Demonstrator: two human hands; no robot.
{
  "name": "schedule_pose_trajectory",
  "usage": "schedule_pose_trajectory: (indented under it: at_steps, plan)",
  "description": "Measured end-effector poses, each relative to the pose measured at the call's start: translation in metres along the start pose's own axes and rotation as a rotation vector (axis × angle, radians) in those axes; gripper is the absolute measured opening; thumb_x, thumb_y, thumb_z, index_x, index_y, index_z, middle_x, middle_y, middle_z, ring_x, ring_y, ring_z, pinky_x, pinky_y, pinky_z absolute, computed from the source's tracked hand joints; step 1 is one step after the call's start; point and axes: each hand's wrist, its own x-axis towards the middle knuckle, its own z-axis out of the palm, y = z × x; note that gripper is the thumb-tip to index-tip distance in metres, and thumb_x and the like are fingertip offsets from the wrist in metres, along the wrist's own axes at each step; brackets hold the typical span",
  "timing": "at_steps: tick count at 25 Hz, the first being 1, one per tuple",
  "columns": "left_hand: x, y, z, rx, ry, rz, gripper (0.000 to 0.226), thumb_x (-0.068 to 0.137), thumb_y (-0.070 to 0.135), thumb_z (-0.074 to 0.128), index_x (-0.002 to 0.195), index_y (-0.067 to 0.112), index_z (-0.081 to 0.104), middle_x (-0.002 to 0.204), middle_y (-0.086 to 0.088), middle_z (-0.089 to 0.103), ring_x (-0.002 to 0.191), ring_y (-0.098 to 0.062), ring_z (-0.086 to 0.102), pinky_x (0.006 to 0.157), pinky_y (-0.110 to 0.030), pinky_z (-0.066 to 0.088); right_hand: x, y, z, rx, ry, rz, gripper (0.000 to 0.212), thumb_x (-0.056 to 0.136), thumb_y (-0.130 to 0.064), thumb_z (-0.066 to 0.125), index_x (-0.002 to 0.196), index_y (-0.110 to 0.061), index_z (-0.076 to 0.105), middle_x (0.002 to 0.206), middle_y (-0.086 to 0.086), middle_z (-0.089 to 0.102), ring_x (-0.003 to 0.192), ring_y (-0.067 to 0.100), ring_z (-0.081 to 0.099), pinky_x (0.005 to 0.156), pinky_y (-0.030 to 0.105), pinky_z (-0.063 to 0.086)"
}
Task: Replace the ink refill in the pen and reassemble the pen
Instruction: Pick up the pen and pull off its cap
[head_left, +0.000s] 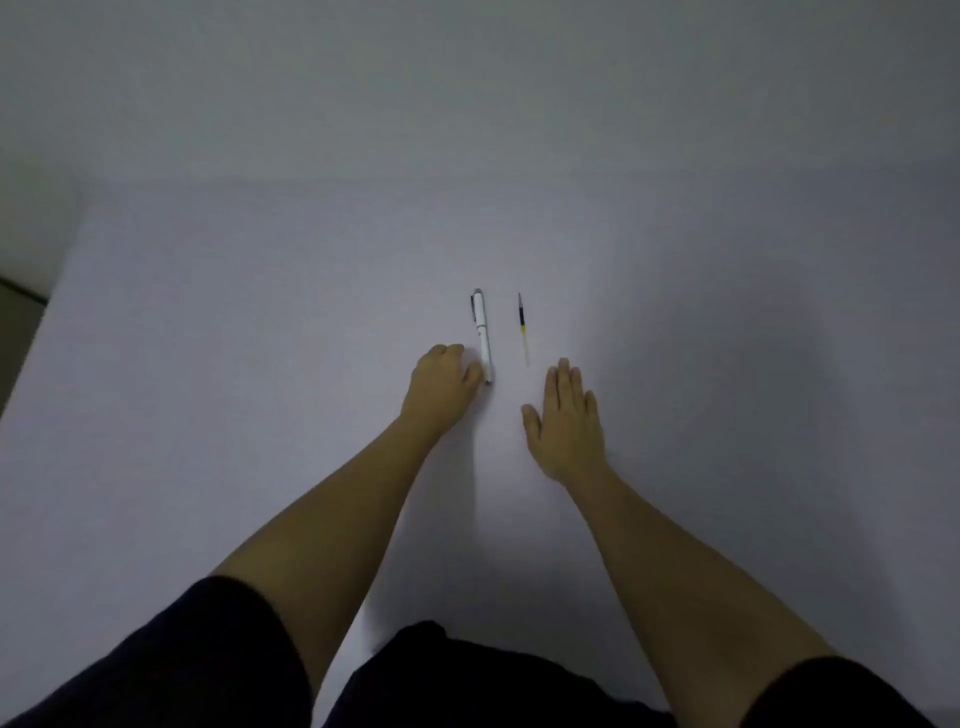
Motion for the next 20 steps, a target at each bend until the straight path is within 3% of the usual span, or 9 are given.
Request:
schedule_pose_trajectory:
  at_steps: [2, 4, 7, 11, 16, 20]
  plan:
    - [0.017, 0.006, 0.005, -0.014, 0.038, -0.023, 0.031, 0.093, 0.020, 0.044, 0.101, -0.007, 0.056, 0.101, -0.027, 0.059, 0.092, -0.039, 0.056, 0.070, -0.035, 0.038, 0.004, 0.002, 0.006, 0.020, 0.062, 0.018, 0.066, 0.094, -0.043, 0.017, 0.144, -0.003, 0.003, 0.157, 0.015, 0.002, 0.145, 0.028, 0.001, 0.117, 0.042, 0.005]
    - [0.031, 0.014, 0.011, 0.002, 0.059, -0.080, 0.035, 0.094, 0.026, 0.045, 0.096, -0.007, 0.056, 0.099, -0.027, 0.060, 0.090, -0.040, 0.057, 0.072, -0.039, 0.043, 0.001, 0.002, 0.015, -0.001, 0.112, 0.007, 0.069, 0.089, -0.045, 0.013, 0.144, -0.002, 0.009, 0.156, 0.017, 0.011, 0.144, 0.030, 0.009, 0.114, 0.042, 0.006]
    - [0.049, 0.021, 0.020, 0.024, 0.085, -0.177, 0.041, 0.092, 0.034, 0.049, 0.099, -0.005, 0.056, 0.099, -0.024, 0.061, 0.090, -0.038, 0.060, 0.074, -0.041, 0.047, 0.005, 0.005, 0.022, -0.021, 0.187, -0.001, 0.067, 0.090, -0.042, 0.019, 0.143, -0.002, 0.017, 0.154, 0.018, 0.020, 0.142, 0.031, 0.018, 0.111, 0.043, 0.008]
    - [0.060, 0.028, 0.027, -0.007, 0.058, -0.258, 0.030, 0.091, 0.022, 0.048, 0.104, -0.004, 0.053, 0.102, -0.023, 0.061, 0.090, -0.037, 0.061, 0.064, -0.036, 0.040, 0.007, 0.007, 0.023, -0.040, 0.198, -0.001, 0.065, 0.090, -0.040, 0.021, 0.143, -0.003, 0.018, 0.153, 0.017, 0.023, 0.142, 0.031, 0.020, 0.111, 0.044, 0.009]
    - [0.053, 0.032, 0.006, -0.035, 0.108, -0.218, 0.025, 0.091, 0.016, 0.046, 0.102, -0.006, 0.054, 0.101, -0.026, 0.062, 0.089, -0.039, 0.061, 0.066, -0.037, 0.042, 0.007, -0.005, 0.010, -0.017, 0.234, -0.033, 0.066, 0.089, -0.042, 0.020, 0.143, -0.003, 0.018, 0.153, 0.016, 0.022, 0.142, 0.031, 0.020, 0.112, 0.044, 0.012]
    - [0.033, 0.023, 0.000, 0.030, 0.094, -0.077, 0.019, 0.091, 0.019, 0.046, 0.089, 0.000, 0.053, 0.084, -0.022, 0.059, 0.074, -0.037, 0.057, 0.060, -0.035, 0.037, 0.008, 0.007, 0.008, 0.070, 0.106, -0.042, 0.069, 0.090, -0.047, 0.014, 0.145, -0.005, 0.008, 0.157, 0.012, 0.010, 0.145, 0.026, 0.008, 0.117, 0.040, 0.005]
